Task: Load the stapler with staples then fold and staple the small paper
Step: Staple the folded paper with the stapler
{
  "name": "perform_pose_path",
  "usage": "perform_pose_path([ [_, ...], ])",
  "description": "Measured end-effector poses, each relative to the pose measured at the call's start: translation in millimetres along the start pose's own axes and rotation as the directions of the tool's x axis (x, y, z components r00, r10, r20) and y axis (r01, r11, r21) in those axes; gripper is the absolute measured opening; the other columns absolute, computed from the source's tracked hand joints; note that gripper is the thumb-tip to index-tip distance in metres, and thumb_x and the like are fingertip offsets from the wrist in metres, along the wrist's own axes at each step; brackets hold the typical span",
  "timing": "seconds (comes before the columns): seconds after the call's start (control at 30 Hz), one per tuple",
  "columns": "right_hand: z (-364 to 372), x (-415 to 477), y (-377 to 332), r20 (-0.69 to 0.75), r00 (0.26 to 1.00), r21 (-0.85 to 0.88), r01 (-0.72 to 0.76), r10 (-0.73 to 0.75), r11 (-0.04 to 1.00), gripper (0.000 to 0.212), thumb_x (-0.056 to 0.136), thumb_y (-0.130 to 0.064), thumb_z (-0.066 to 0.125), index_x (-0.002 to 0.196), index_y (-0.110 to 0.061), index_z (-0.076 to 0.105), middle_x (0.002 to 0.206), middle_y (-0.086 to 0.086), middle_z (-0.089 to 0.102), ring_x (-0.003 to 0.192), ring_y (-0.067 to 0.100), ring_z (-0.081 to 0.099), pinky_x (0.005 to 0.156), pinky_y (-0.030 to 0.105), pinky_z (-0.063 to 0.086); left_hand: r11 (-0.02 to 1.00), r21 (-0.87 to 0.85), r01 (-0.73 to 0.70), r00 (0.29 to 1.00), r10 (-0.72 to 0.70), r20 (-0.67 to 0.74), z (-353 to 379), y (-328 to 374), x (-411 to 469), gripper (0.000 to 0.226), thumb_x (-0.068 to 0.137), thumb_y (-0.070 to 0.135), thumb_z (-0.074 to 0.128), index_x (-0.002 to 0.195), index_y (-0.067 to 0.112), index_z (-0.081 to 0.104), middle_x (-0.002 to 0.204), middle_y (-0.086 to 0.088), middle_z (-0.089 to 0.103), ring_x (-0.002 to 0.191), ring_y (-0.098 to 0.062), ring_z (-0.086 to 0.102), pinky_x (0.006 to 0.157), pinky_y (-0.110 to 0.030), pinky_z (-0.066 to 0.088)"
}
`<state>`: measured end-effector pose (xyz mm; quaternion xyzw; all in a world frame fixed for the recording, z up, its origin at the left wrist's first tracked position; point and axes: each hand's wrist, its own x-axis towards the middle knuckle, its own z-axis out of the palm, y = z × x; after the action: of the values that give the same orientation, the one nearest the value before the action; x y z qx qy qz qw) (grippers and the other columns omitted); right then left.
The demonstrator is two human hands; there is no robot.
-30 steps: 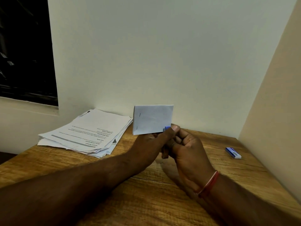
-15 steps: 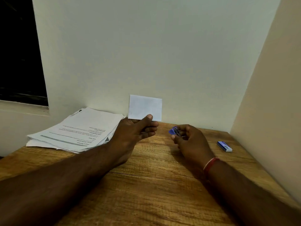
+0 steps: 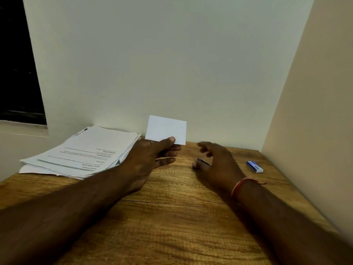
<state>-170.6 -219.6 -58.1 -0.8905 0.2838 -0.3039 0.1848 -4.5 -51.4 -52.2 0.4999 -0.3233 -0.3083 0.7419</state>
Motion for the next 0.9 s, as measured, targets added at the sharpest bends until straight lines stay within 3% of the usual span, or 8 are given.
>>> perform_pose_path([
  [0.13, -0.8, -3.6, -10.5, -0.255, 0.886, 0.025, 0.407, -0.388, 0.913, 0.065, 0.09, -0.027, 0.089, 0.149, -0.036, 0.064, 0.151, -0.01, 0.056, 0.134, 0.009, 0.052, 0.108, 0.025, 0.05, 0.998, -0.001, 0.058, 0.997, -0.058, 0.042, -0.4, -3.0, 0.5, 0.032, 0.1, 0.025, 0.082, 0.115, -0.003, 0.084, 0.118, -0.025, 0.084, 0.093, -0.023, 0.078, 0.105, -0.051, 0.064],
  [0.27, 0.5, -7.5, -16.8, -0.35, 0.82, 0.054, 0.499, -0.452, 0.865, 0.029, 0.092, -0.019, 0.086, 0.119, -0.031, 0.084, 0.142, -0.013, 0.067, 0.124, 0.012, 0.059, 0.102, 0.028, 0.05, 0.995, 0.019, 0.103, 0.99, -0.104, 0.097, 0.9, -2.0, -2.2, 0.032, 0.101, 0.028, 0.081, 0.113, -0.001, 0.083, 0.117, -0.024, 0.083, 0.087, -0.022, 0.078, 0.095, -0.048, 0.065],
  [0.37, -1.4, -7.2, -20.3, -0.395, 0.851, 0.176, 0.439, -0.346, 0.881, 0.015, 0.096, -0.02, 0.083, 0.107, -0.03, 0.084, 0.122, -0.018, 0.075, 0.119, 0.009, 0.065, 0.097, 0.031, 0.055, 0.994, 0.072, 0.082, 0.991, -0.089, 0.098, 2.2, 2.3, -5.6, 0.038, 0.101, 0.043, 0.078, 0.1, 0.005, 0.083, 0.105, -0.018, 0.084, 0.082, -0.023, 0.077, 0.091, -0.048, 0.066],
  [0.43, -1.6, -8.5, -23.2, -0.351, 0.927, 0.386, 0.274, -0.135, 0.881, 0.01, 0.099, -0.024, 0.08, 0.106, -0.032, 0.082, 0.108, -0.017, 0.078, 0.106, 0.008, 0.071, 0.089, 0.037, 0.062, 0.988, 0.151, 0.039, 0.999, -0.042, 0.012, 2.6, 6.9, -7.4, 0.045, 0.096, 0.052, 0.081, 0.084, 0.009, 0.079, 0.091, -0.014, 0.08, 0.075, -0.025, 0.072, 0.087, -0.048, 0.063],
  [0.53, -0.7, -11.0, -26.9, -0.197, 0.975, 0.696, 0.065, 0.103, 0.716, 0.014, 0.099, -0.018, 0.08, 0.111, -0.024, 0.084, 0.1, -0.002, 0.084, 0.097, 0.015, 0.079, 0.092, 0.053, 0.066, 0.945, 0.314, -0.094, 0.98, 0.144, -0.14, -2.5, 7.4, -3.7, 0.054, 0.083, 0.061, 0.092, 0.085, 0.011, 0.07, 0.082, -0.008, 0.068, 0.076, -0.024, 0.066, 0.08, -0.045, 0.06],
  [0.6, -0.8, -12.4, -27.7, -0.163, 0.979, 0.739, 0.038, 0.124, 0.673, 0.023, 0.098, -0.014, 0.081, 0.119, -0.024, 0.081, 0.091, 0.008, 0.082, 0.083, 0.017, 0.077, 0.094, 0.054, 0.066, 0.901, 0.416, -0.122, 0.956, 0.219, -0.195, -8.2, 6.6, -0.6, 0.059, 0.076, 0.062, 0.098, 0.097, 0.013, 0.072, 0.091, -0.001, 0.074, 0.085, -0.019, 0.074, 0.082, -0.043, 0.064],
  [0.7, -0.4, -14.1, -30.0, -0.107, 0.99, 0.755, 0.02, 0.094, 0.655, 0.038, 0.098, -0.012, 0.081, 0.133, -0.024, 0.073, 0.088, 0.014, 0.08, 0.07, 0.021, 0.071, 0.088, 0.054, 0.067, 0.926, 0.365, -0.093, 0.99, 0.123, -0.062, -4.0, 6.9, -6.0, 0.039, 0.087, 0.039, 0.096, 0.116, 0.018, 0.08, 0.107, -0.001, 0.087, 0.101, -0.022, 0.085, 0.085, -0.037, 0.07],
  [0.9, 1.9, -16.6, -31.2, -0.035, 0.995, 0.791, -0.03, 0.094, 0.611, 0.036, 0.098, -0.011, 0.081, 0.13, -0.026, 0.075, 0.099, 0.021, 0.078, 0.085, 0.029, 0.075, 0.087, 0.065, 0.065, 0.976, 0.213, -0.05, 0.999, 0.045, 0.03, -0.6, 1.9, -7.1, 0.026, 0.098, 0.017, 0.086, 0.123, 0.01, 0.082, 0.115, -0.01, 0.087, 0.11, -0.029, 0.085, 0.097, -0.049, 0.069],
])
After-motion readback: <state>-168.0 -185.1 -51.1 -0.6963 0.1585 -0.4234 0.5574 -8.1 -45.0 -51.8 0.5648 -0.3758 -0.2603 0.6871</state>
